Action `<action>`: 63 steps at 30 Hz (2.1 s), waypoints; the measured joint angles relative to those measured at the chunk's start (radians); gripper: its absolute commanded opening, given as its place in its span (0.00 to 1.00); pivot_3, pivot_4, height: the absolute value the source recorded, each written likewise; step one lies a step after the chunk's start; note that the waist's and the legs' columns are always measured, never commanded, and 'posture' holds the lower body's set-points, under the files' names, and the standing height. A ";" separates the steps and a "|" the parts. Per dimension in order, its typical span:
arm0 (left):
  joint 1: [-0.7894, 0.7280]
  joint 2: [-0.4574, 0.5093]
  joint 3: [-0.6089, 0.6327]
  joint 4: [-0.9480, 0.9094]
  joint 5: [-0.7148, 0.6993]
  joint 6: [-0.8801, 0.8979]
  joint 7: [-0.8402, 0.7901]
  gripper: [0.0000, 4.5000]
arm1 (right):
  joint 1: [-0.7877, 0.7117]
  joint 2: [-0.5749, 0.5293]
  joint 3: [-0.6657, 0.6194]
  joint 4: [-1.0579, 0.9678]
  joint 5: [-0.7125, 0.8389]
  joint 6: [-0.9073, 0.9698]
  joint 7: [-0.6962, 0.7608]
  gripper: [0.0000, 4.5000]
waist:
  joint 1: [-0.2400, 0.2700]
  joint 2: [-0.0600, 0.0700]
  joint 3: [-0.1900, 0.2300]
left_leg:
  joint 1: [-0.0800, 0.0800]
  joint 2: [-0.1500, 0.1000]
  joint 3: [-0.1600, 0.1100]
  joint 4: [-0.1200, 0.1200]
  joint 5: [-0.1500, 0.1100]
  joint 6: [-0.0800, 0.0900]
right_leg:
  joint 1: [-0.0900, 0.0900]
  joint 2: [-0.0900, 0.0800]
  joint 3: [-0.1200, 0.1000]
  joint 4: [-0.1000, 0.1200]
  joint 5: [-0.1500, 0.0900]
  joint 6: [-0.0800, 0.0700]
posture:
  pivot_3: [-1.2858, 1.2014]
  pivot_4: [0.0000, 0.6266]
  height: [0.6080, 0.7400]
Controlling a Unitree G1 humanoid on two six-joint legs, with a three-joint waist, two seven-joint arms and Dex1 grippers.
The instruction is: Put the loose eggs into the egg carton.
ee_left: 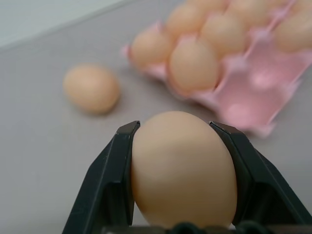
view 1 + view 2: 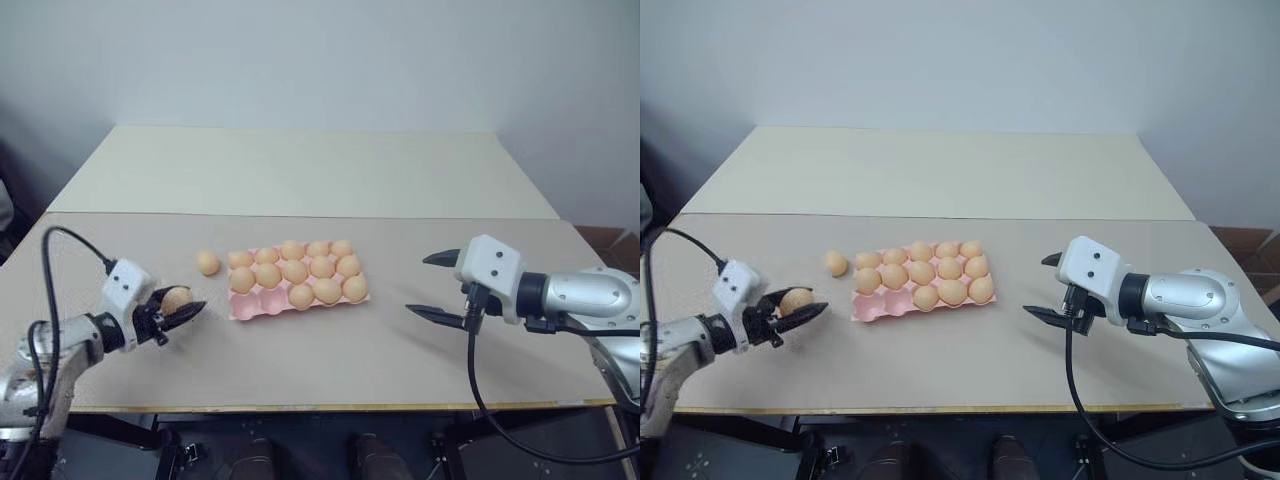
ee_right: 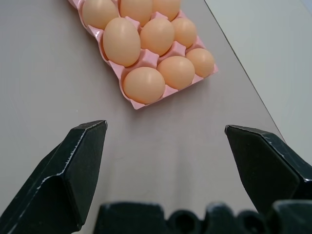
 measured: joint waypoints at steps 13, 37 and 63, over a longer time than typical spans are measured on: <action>-0.269 -0.141 -0.307 0.086 0.028 -0.104 -0.128 0.50 | 0.085 0.015 -0.037 -0.064 -0.012 0.010 -0.070 1.00 | 0.005 0.000 0.000 | 0.000 -0.002 -0.002 0.001 0.000 0.001 | 0.001 0.002 0.002 0.000 0.004 0.007 | 0.52 0.24 1.00; -0.373 -0.185 -0.316 0.350 0.117 -0.256 -0.235 1.00 | 0.204 0.023 -0.126 -0.152 0.004 0.069 -0.150 1.00 | 0.000 -0.001 0.000 | -0.001 -0.002 -0.004 0.002 0.001 0.001 | 0.002 0.002 0.002 0.000 0.004 0.008 | 0.52 0.24 1.00; 0.415 0.074 0.512 -0.168 0.001 0.052 -0.064 1.00 | 0.020 0.014 0.014 0.083 -0.035 -0.088 -0.014 1.00 | -0.003 -0.001 0.000 | 0.000 -0.001 -0.002 0.001 -0.001 -0.002 | 0.000 -0.001 -0.001 -0.001 0.000 0.001 | 0.52 0.24 1.00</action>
